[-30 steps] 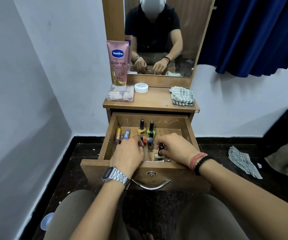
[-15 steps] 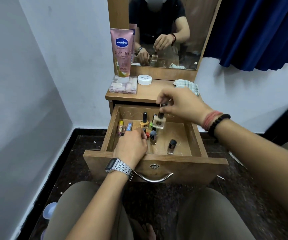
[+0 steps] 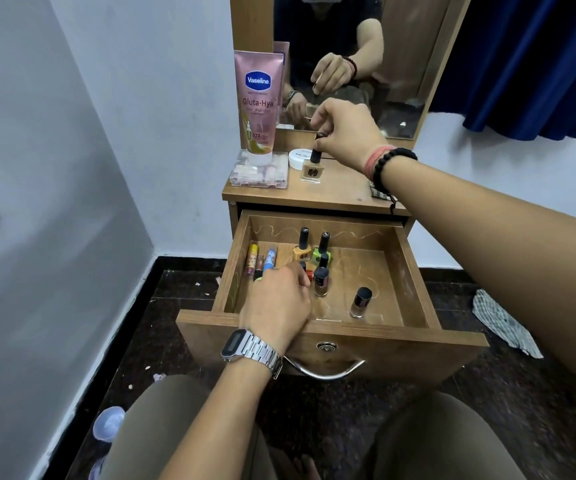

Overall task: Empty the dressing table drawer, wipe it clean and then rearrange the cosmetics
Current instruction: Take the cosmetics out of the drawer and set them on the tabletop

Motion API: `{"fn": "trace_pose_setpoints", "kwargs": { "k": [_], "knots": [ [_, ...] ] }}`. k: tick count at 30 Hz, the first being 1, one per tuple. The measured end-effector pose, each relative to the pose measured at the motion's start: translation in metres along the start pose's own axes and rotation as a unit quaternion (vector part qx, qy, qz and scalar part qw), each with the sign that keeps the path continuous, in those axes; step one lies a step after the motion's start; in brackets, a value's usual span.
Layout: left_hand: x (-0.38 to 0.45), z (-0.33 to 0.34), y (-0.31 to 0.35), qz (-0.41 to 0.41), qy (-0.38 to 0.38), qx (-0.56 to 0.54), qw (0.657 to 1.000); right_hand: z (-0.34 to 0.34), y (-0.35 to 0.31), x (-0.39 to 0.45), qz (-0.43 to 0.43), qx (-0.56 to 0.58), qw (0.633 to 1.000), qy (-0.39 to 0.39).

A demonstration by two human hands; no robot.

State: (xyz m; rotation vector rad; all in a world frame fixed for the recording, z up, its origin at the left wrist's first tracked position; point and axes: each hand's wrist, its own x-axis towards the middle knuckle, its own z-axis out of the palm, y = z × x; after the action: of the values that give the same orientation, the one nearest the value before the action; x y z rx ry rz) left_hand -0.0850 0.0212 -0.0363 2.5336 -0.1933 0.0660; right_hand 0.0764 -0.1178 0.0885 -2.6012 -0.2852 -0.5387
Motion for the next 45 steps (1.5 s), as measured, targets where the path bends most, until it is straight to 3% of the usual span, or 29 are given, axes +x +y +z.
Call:
{"fn": "trace_pose_setpoints", "kwargs": {
  "k": [14,45],
  "knots": [
    [0.001,-0.003,0.0,-0.002,0.003,-0.033,0.999,0.046,0.007,0.045,0.038,-0.021,0.999,0.001],
    [0.001,-0.004,0.001,-0.008,-0.005,-0.025,1.0,0.062,0.009,0.061,0.049,-0.037,0.998,-0.001]
  ]
}}
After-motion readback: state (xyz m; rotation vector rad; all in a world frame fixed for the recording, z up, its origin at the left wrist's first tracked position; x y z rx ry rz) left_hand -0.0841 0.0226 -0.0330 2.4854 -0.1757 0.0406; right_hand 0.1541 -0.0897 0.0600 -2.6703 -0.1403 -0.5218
